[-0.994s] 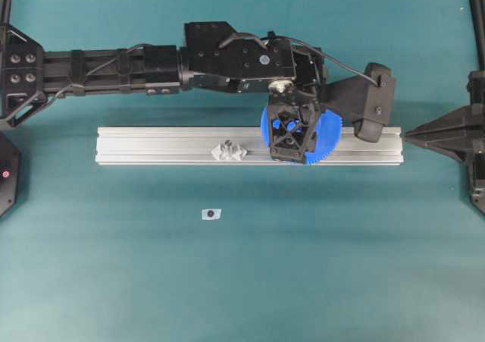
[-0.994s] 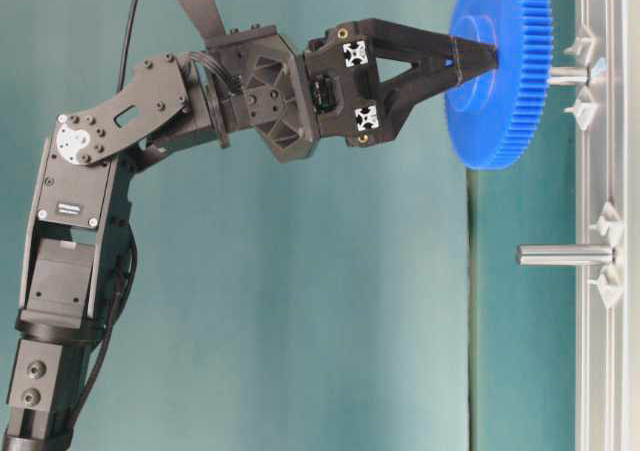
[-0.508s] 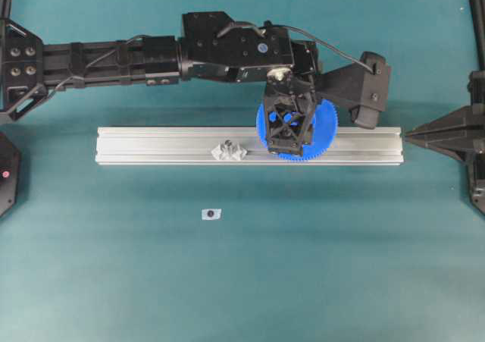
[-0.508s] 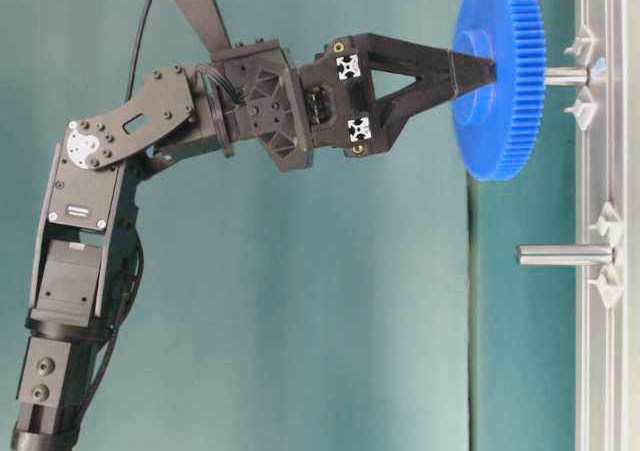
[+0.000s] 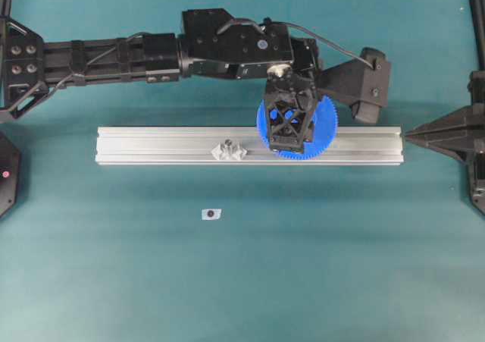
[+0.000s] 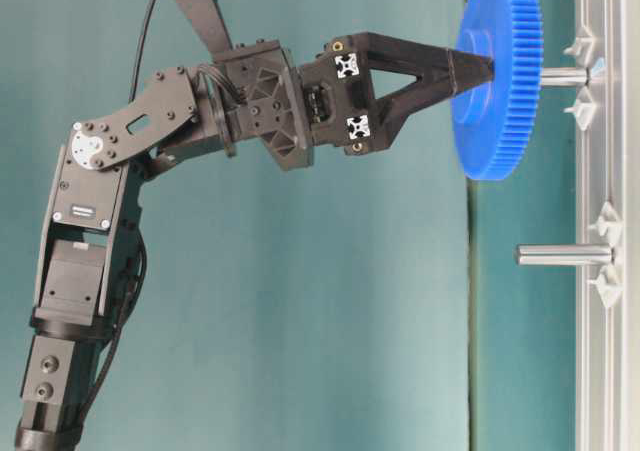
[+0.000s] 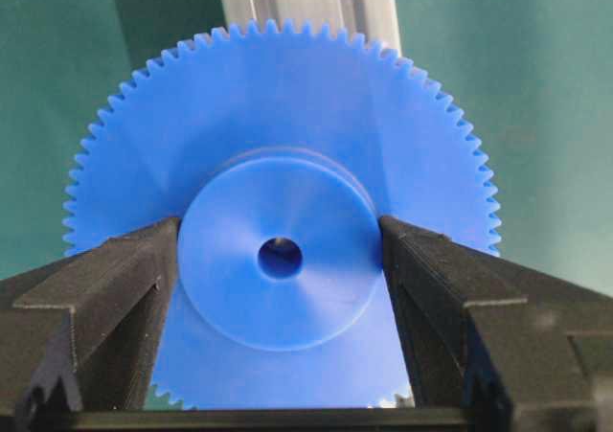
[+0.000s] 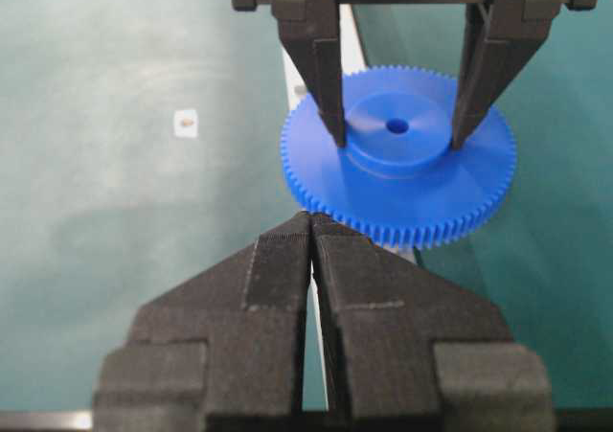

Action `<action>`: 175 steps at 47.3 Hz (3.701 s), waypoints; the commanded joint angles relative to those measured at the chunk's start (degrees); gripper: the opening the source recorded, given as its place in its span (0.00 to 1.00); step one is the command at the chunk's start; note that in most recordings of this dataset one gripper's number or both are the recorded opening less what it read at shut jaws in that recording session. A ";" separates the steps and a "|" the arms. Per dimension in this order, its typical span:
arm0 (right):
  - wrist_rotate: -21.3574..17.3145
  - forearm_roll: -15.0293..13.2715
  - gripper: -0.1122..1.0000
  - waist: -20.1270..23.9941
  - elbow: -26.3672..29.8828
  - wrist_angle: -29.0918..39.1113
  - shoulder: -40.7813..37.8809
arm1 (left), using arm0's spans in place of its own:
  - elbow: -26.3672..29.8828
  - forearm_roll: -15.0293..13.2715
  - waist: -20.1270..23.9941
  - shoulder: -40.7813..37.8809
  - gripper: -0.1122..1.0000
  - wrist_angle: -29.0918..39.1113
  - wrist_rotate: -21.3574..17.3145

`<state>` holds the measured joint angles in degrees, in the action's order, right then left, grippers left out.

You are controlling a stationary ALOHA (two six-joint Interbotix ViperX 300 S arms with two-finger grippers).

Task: Find the location of the shaft and insert the large gear.
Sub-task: 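Align the gear's bore above the right metal shaft with left gripper, then lower the blue gear onto the shaft and open the left gripper, then raise the open left gripper away from the seated gear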

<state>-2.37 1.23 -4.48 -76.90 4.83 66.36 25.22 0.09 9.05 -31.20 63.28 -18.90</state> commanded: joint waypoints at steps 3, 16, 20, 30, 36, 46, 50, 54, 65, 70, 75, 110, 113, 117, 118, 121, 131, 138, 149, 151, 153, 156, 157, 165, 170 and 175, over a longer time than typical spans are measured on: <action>-0.70 0.00 0.14 -0.09 0.70 -0.26 -0.44 | 1.05 0.35 2.46 1.32 0.75 -0.44 0.09; -0.70 0.00 0.14 -0.09 0.62 -0.35 -0.44 | 1.23 0.44 1.67 1.32 0.75 -0.35 1.49; -0.70 0.09 0.14 -0.09 0.62 -0.35 -0.44 | 1.14 0.44 1.23 1.14 0.75 -0.35 1.49; -0.70 0.00 0.14 -0.09 0.62 -0.35 -0.44 | 1.05 0.44 0.53 1.05 0.75 -0.26 1.58; -0.70 0.09 0.14 -0.09 0.62 -0.35 -0.35 | 1.05 0.44 0.53 1.14 0.75 0.35 1.67; -0.70 0.00 0.14 -0.09 0.62 -0.35 -0.35 | 1.23 0.44 0.00 1.05 0.75 1.41 1.76; -0.70 0.00 0.14 -0.09 0.62 -0.35 -0.44 | 1.32 0.53 -0.26 1.05 0.79 1.32 1.67; -0.70 0.09 0.14 -0.09 0.62 -0.35 -0.44 | 1.32 0.53 -0.35 1.23 0.82 1.23 1.67; -0.70 0.09 0.14 -0.09 0.62 -0.35 -0.35 | 2.29 0.53 -0.79 1.23 0.82 1.14 1.58; -0.70 0.00 0.14 -0.09 0.70 -0.35 -0.35 | 3.08 0.53 -0.70 1.14 0.83 1.14 1.49; -0.70 0.00 0.14 -0.09 0.62 -0.35 -0.35 | 4.48 0.62 -0.88 1.05 0.86 1.23 1.32; -0.70 0.09 0.14 -0.18 0.62 -0.35 -0.35 | 5.71 0.62 -1.85 0.70 0.88 3.96 1.49; -0.70 0.00 0.14 -0.09 0.62 -0.35 -0.35 | 5.63 0.62 -1.93 0.70 0.88 3.96 1.49; -0.70 0.00 0.14 -0.09 0.62 -0.35 -0.35 | 5.71 0.62 -2.02 0.88 0.88 4.13 1.58; -0.70 0.09 0.14 -0.09 0.62 -0.44 -0.35 | 5.71 0.62 -2.02 0.97 0.88 4.22 1.58; -0.70 0.00 0.14 -0.09 0.62 -0.35 -0.35 | 5.71 0.62 -2.11 1.05 0.88 4.39 1.49; -0.70 0.00 0.14 -0.09 0.62 -0.44 -0.35 | 5.98 0.62 -2.64 1.49 0.88 5.54 1.58; -0.70 0.00 0.14 -0.09 0.70 -0.35 -0.35 | 6.33 0.62 -2.72 1.85 0.88 5.71 1.76; -0.70 0.09 0.14 -0.09 0.70 -0.26 -0.35 | 7.29 0.62 -2.81 2.20 0.88 6.59 1.76; -0.70 0.00 0.14 -0.09 0.70 -0.26 -0.35 | 7.38 0.62 -2.81 2.37 0.88 6.77 1.76; -0.70 0.00 0.14 -0.09 0.70 -0.26 -0.35 | 7.56 0.62 -2.81 2.37 0.88 6.94 1.76; -0.70 0.09 0.14 -0.09 0.70 -0.26 -0.35 | 7.73 0.53 -2.81 2.46 0.88 7.21 1.76; -0.70 0.00 0.14 -0.09 0.70 -0.26 -0.35 | 7.82 0.62 -2.72 2.55 0.88 7.29 1.76; -0.70 0.00 0.14 -0.18 0.70 -0.26 -0.35 | 8.53 0.62 -2.72 2.55 0.88 8.00 1.85; -0.70 0.00 0.14 -0.18 0.70 -0.26 -0.35 | 8.96 0.62 -2.81 2.64 0.88 8.26 2.37; -0.70 0.00 0.14 -0.09 0.70 -0.26 -0.35 | 9.32 0.62 -2.81 2.64 0.88 8.44 2.90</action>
<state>-2.37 1.23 -4.48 -76.99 4.83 66.36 32.87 0.62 6.42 -31.99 71.54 -16.17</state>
